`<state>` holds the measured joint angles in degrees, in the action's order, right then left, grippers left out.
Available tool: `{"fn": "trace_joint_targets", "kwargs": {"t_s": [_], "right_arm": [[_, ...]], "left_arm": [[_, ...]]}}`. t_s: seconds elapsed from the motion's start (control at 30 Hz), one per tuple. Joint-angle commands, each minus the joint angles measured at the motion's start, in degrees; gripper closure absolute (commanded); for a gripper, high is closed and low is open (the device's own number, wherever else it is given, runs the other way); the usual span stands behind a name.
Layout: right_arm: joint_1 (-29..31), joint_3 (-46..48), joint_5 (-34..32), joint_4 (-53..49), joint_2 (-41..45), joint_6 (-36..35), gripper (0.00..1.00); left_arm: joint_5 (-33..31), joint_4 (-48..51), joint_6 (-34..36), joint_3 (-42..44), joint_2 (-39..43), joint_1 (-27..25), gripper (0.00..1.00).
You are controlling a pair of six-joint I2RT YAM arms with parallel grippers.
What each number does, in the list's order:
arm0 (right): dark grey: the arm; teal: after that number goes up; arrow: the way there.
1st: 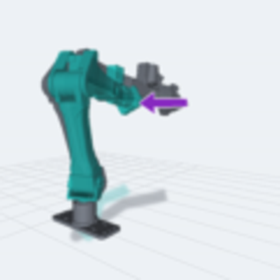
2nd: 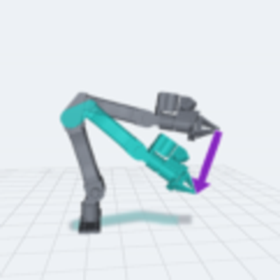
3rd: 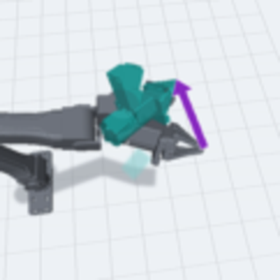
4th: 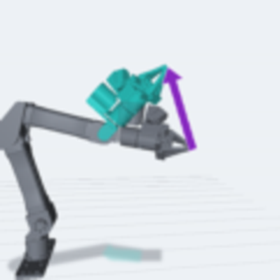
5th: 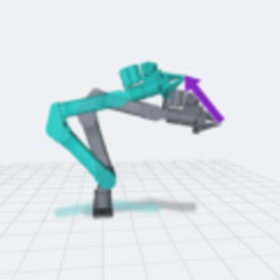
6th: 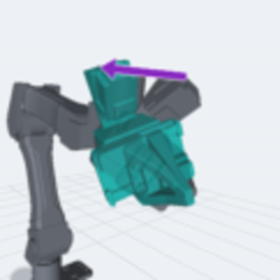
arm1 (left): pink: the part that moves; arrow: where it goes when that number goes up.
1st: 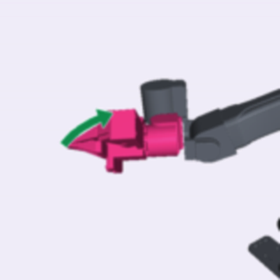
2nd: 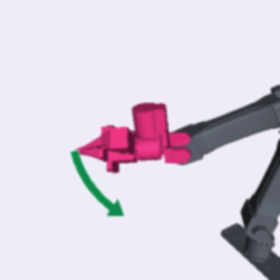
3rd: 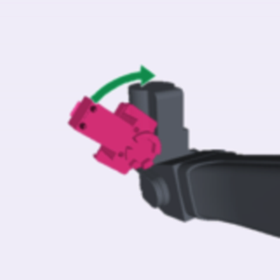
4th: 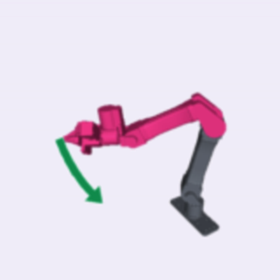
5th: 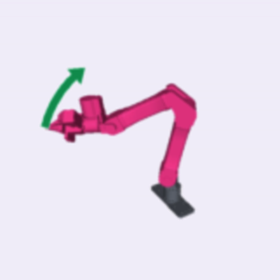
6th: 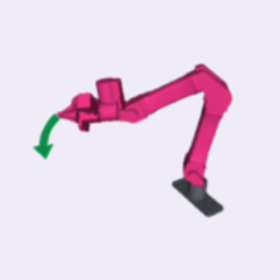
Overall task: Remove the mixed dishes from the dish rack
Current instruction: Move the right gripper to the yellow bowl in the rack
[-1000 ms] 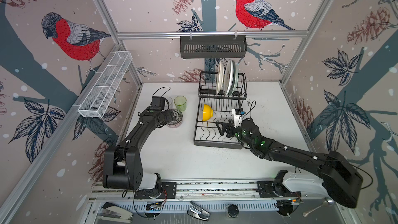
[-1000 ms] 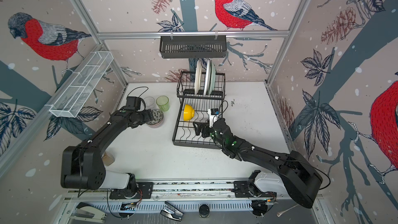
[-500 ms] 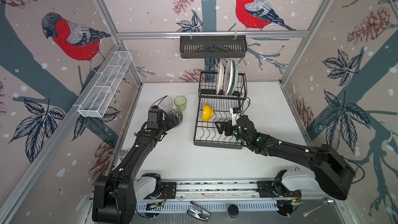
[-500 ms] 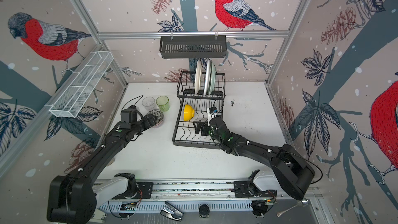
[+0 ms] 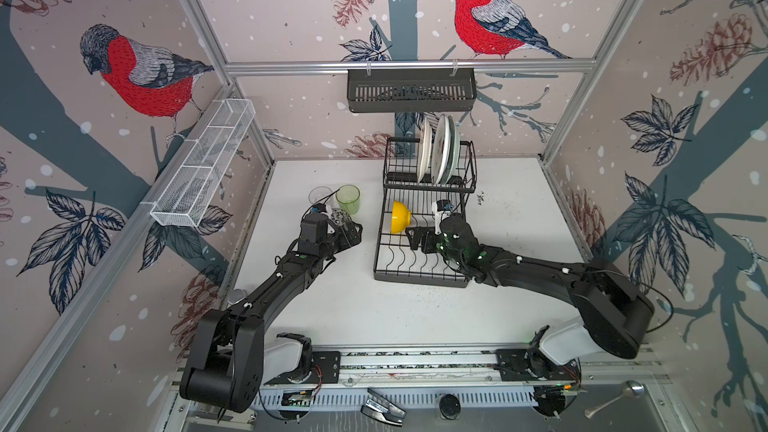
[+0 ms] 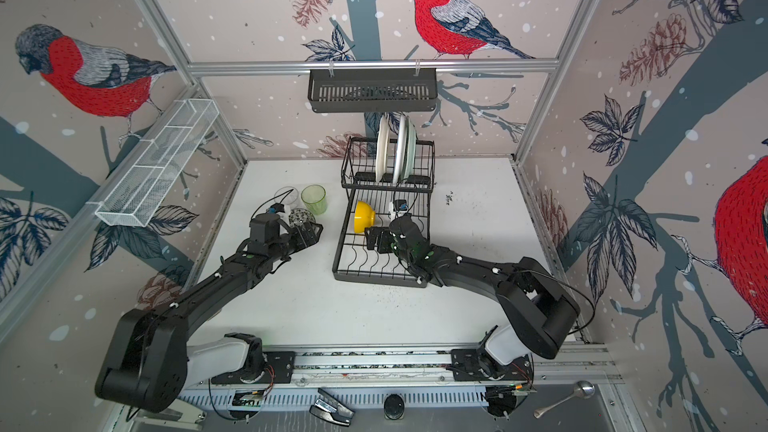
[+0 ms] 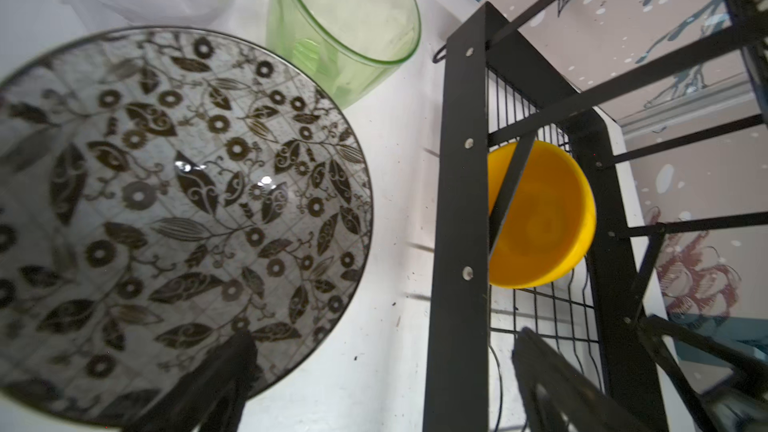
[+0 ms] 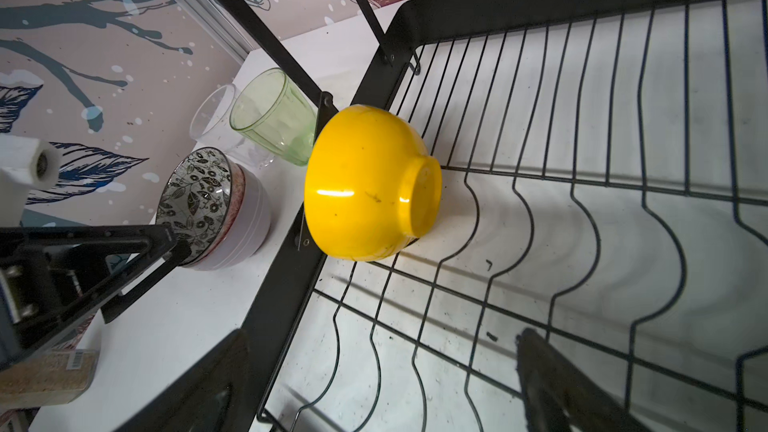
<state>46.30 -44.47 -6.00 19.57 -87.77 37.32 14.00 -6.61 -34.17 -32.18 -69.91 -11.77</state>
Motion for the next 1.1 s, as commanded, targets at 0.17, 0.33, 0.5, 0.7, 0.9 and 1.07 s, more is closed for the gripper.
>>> {"fn": "trace_joint_targets", "kwargs": {"t_s": [0.17, 0.33, 0.5, 0.7, 0.9, 1.07], "right_arm": [[-0.16, -6.56, -1.38, 0.64, -7.87, -2.08, 0.0], [-0.16, -10.94, -1.88, -0.92, -11.99, -3.8, 0.02], [-0.16, -13.2, -1.88, -0.98, -13.88, -4.04, 0.02], [-0.16, -15.43, -1.43, -1.68, -15.96, -3.83, 0.04], [0.14, -15.99, -1.56, -1.49, -17.31, -3.88, 0.08], [0.54, -16.92, -2.16, -1.47, -18.39, -4.36, 0.14]], "left_arm": [[1.35, -2.06, 0.69, 1.64, 5.19, -0.05, 0.03], [2.6, -2.26, 0.38, 1.69, 6.11, -0.05, 0.03], [3.62, -2.71, 0.06, 1.91, 5.47, -0.1, 0.03], [3.86, -2.44, 0.25, 1.89, 5.83, -0.05, 0.03], [3.87, -2.48, 0.08, 2.04, 6.36, -0.09, 0.03], [4.01, -2.54, 0.06, 2.08, 6.38, -0.09, 0.03]]}}
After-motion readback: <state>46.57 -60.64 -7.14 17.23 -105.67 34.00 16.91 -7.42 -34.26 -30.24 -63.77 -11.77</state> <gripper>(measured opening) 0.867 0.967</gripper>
